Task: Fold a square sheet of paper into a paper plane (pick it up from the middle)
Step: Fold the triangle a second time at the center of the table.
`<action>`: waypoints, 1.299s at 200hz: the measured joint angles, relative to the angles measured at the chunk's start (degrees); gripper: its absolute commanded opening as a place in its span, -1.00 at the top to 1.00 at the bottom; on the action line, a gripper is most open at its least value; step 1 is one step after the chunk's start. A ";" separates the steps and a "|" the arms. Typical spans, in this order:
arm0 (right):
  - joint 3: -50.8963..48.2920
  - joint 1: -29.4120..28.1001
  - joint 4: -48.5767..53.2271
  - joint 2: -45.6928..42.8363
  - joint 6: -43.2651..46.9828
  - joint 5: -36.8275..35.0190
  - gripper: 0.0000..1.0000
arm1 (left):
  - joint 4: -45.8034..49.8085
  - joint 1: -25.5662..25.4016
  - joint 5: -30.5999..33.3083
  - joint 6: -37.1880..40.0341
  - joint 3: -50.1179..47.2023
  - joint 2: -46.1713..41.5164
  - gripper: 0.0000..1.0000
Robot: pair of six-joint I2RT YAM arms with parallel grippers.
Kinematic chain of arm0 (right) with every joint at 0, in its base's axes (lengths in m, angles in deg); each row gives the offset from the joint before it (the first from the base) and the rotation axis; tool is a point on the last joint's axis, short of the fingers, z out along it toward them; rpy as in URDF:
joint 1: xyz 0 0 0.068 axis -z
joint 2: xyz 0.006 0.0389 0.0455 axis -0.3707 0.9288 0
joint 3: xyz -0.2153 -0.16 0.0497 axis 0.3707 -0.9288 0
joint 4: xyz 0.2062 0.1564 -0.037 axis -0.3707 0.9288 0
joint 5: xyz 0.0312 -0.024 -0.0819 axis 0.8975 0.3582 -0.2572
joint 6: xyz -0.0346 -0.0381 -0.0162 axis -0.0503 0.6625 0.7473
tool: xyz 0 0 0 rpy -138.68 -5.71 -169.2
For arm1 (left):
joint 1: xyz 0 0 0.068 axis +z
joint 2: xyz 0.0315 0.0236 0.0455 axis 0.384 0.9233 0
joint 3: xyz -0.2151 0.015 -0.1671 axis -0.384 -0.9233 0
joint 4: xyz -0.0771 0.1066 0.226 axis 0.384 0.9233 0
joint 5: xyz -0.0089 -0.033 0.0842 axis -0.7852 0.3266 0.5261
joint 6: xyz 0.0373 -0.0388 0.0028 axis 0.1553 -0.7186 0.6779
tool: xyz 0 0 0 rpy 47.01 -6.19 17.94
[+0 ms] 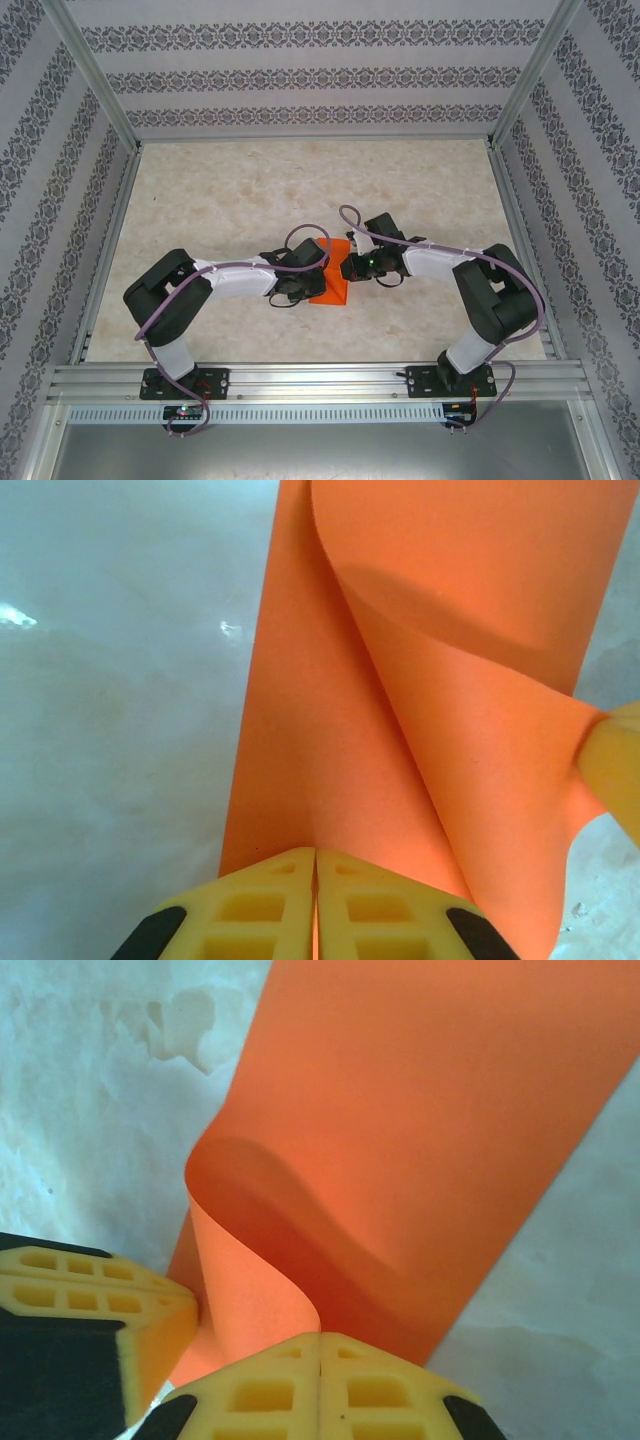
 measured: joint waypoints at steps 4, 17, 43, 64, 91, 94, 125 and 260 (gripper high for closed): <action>0.02 0.00 0.02 0.22 0.02 0.15 0.97 | 0.11 -0.02 0.15 0.00 0.07 0.00 0.79; 0.13 0.00 0.33 0.61 0.24 0.68 0.96 | 0.35 0.00 0.37 0.04 0.20 0.11 0.79; 1.44 0.00 0.87 1.20 0.61 1.66 0.96 | 1.11 -0.07 0.57 0.52 0.83 0.44 0.79; 3.26 0.00 1.29 2.19 1.46 1.90 0.96 | 1.53 -0.07 0.96 0.96 1.20 0.61 0.79; 4.39 0.55 1.90 3.48 2.29 2.05 0.95 | 1.75 -0.07 1.42 1.16 1.27 0.66 0.79; 4.44 0.68 1.99 3.58 2.36 2.10 0.95 | 1.75 -0.07 1.42 1.18 1.27 0.66 0.79; 4.92 0.76 2.95 4.52 3.21 2.08 0.94 | 2.34 -0.07 1.44 1.31 1.86 1.01 0.79; 5.40 1.51 3.45 6.38 3.41 2.29 0.92 | 4.87 -0.22 1.86 2.43 3.89 1.88 0.76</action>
